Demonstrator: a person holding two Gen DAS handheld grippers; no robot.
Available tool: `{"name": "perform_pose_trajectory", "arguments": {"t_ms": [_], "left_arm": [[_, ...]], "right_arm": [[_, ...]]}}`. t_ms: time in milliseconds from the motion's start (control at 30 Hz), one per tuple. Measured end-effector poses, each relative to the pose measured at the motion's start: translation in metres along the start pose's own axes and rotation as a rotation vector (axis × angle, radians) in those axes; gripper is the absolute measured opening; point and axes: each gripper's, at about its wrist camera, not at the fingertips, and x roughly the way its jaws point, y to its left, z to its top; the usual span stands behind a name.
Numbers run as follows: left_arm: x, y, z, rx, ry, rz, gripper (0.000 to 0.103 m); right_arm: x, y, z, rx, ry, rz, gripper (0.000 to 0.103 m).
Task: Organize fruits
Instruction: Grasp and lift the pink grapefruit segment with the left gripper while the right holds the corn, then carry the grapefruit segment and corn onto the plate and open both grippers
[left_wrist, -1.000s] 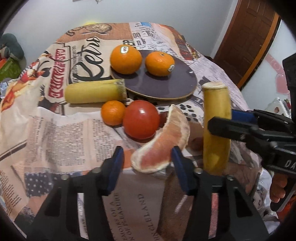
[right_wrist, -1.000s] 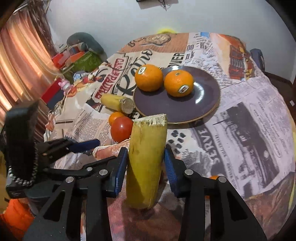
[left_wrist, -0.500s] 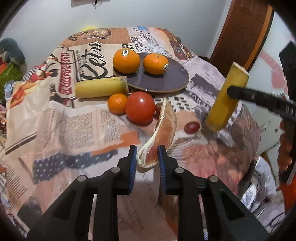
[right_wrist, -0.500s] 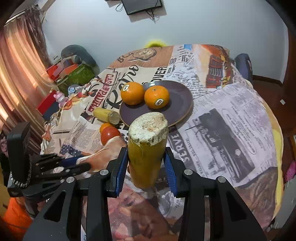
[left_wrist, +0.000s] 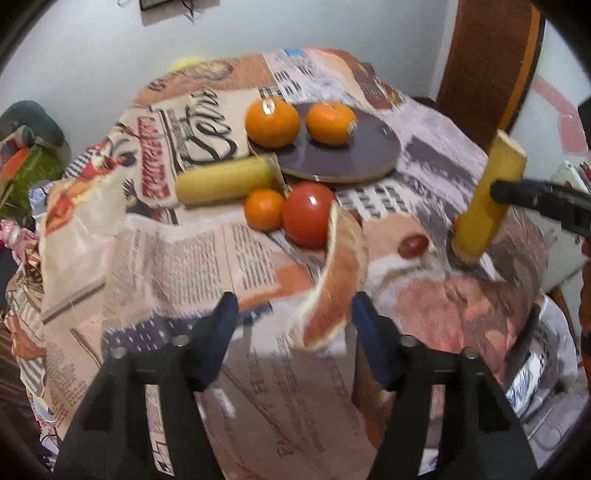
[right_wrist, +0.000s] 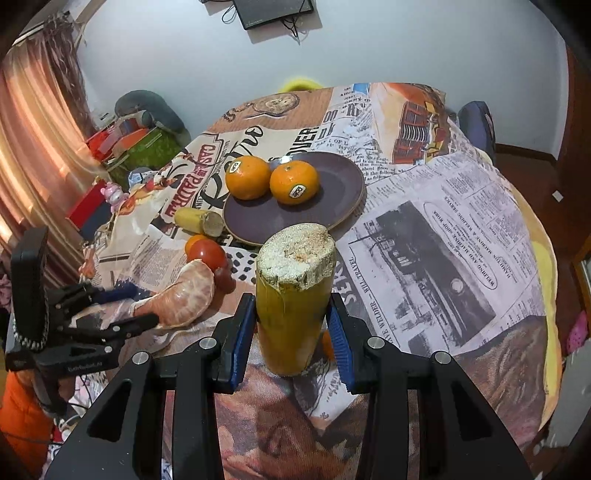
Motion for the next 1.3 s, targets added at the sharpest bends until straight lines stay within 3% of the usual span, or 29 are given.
{"name": "perform_pose_trajectory", "arguments": {"t_ms": [400,467,667,933,1300], "left_arm": [[0.044,-0.025,0.024,0.071,0.077,-0.031,0.064],[0.050,-0.026,0.024,0.057,0.086,-0.048,0.049],[0.049,-0.031,0.019,0.057,0.072,-0.079,0.023],[0.024,-0.023,0.019,0.023,0.009,-0.074,0.023],[-0.004,-0.009,0.052,-0.017,-0.096,-0.063,0.023]], "right_arm": [[0.011,-0.005,0.000,0.004,0.018,0.017,0.036],[0.011,-0.005,0.001,0.001,0.018,0.020,0.036],[0.014,-0.003,0.004,-0.010,0.018,0.018,0.036],[0.007,-0.001,0.013,-0.012,-0.013,0.019,0.036],[0.000,-0.002,0.038,-0.034,-0.064,-0.004,0.036]]}}
